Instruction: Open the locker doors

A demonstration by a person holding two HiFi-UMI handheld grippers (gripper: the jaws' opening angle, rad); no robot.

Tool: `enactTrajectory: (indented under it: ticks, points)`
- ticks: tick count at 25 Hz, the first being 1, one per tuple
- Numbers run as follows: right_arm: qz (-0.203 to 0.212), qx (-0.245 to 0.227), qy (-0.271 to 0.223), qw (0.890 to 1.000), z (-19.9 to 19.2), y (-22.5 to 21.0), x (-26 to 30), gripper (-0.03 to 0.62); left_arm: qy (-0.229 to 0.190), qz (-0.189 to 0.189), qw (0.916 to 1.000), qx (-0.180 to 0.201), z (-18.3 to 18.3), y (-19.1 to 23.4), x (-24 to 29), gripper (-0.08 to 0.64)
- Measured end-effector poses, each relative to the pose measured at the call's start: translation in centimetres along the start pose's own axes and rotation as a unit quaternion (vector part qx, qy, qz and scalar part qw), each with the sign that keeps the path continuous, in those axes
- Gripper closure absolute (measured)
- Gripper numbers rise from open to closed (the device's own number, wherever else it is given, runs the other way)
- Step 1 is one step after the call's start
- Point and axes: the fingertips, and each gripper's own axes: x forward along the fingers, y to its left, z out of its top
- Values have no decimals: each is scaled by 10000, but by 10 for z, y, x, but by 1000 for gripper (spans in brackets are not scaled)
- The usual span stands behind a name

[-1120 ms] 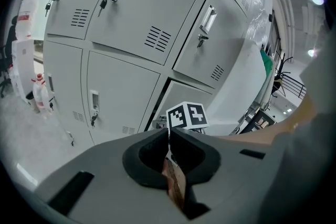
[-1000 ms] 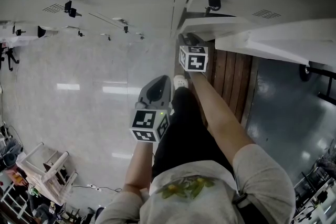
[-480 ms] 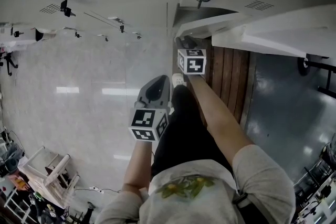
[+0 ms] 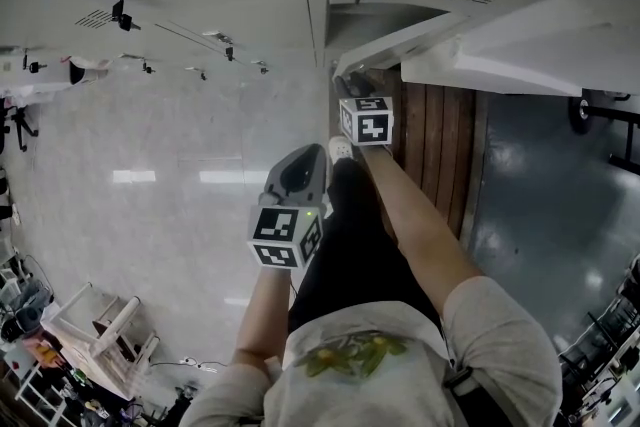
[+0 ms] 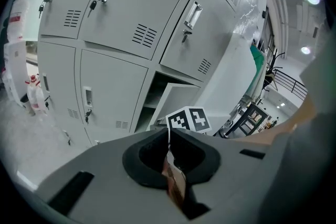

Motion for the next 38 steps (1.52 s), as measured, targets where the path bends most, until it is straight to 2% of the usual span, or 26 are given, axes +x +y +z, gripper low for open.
enactTrajectory:
  ticks: [12, 27, 38]
  points:
    - [109, 67, 207, 9997, -18, -3, -18, 457, -17, -19, 9997, 241, 10, -13, -13, 522]
    - [185, -235, 438, 9986, -38, -10, -41, 474, 30, -179, 9994, 305, -2, -34, -20, 522]
    - [92, -250, 546, 9982, -58, -19, -65, 503, 48, -333, 9988, 355, -13, -52, -26, 522]
